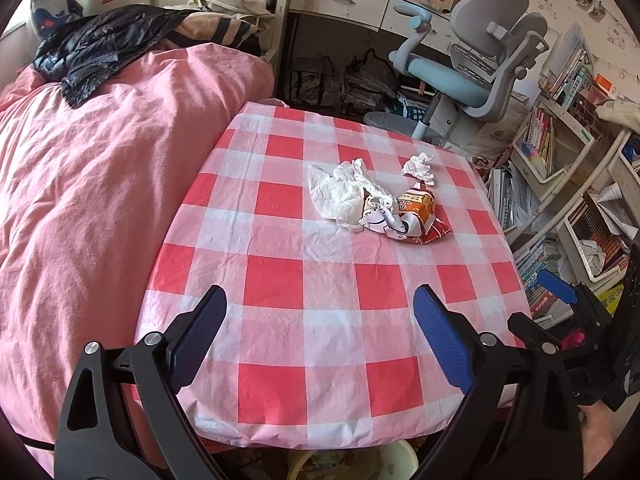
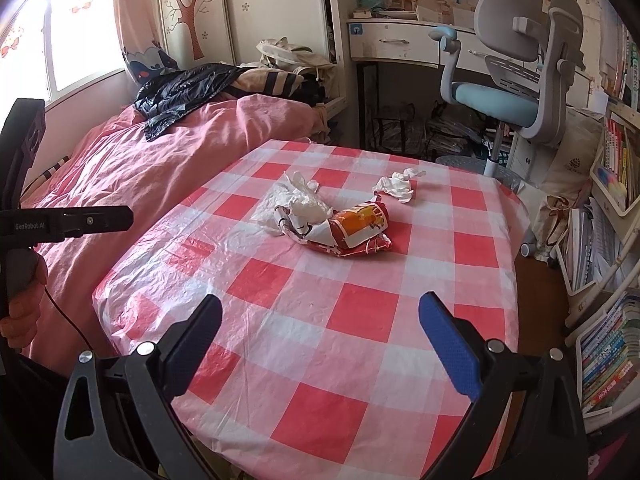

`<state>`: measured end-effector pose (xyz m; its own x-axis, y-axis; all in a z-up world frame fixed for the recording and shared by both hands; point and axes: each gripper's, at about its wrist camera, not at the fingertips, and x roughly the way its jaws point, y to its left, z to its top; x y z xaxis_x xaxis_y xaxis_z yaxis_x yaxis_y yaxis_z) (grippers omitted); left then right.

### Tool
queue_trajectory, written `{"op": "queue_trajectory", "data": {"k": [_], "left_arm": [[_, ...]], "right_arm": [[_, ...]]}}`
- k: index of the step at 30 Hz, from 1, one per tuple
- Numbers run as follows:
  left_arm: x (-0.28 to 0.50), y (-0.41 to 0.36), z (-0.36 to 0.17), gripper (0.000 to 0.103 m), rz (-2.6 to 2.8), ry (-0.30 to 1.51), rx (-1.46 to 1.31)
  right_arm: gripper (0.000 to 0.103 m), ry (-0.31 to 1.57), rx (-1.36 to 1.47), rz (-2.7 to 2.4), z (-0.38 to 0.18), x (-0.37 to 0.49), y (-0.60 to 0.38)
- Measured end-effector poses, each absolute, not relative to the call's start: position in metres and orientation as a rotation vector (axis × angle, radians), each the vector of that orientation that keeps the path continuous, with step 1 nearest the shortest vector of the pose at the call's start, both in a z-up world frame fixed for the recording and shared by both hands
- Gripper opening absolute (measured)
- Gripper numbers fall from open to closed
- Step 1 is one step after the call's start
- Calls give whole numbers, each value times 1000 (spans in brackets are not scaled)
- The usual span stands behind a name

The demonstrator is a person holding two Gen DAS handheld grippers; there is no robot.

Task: Collect trash

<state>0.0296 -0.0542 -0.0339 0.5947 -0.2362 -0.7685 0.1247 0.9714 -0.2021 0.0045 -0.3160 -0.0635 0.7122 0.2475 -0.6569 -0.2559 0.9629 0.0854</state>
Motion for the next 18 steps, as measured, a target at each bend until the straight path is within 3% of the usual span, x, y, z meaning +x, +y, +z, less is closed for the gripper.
{"op": "queue_trajectory", "data": {"k": [18], "left_arm": [[27, -60, -33, 91, -228, 906, -108]], "right_arm": [[95, 724, -10, 279, -64, 4, -316]]}}
